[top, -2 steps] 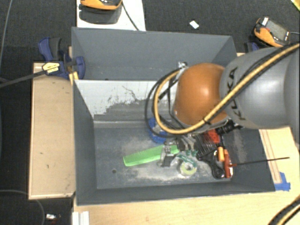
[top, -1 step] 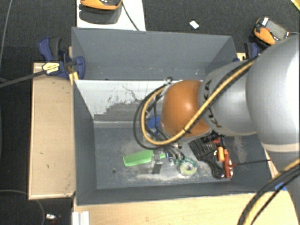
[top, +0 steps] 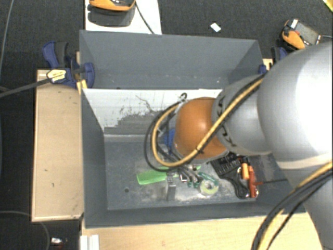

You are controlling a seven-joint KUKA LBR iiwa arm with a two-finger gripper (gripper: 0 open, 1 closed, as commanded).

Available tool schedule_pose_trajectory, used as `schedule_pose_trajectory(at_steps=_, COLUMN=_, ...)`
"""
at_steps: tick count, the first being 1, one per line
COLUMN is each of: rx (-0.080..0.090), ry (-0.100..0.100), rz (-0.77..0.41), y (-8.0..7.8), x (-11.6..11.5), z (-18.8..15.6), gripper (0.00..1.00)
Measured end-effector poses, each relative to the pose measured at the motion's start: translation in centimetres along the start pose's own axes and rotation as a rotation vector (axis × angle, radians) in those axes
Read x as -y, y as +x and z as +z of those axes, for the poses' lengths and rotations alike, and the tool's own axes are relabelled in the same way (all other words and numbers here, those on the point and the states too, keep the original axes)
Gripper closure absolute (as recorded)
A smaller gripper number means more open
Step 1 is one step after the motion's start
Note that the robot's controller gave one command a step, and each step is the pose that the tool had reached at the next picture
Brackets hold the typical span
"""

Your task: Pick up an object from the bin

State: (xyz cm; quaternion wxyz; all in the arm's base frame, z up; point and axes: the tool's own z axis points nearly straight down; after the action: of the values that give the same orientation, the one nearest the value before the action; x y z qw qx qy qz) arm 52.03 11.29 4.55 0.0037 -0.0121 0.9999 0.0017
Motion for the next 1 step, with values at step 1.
schedule_pose_trajectory(at_steps=1, rx=0.0, ry=0.0, rz=0.016, y=2.52, x=1.38, z=-2.58, gripper=0.0)
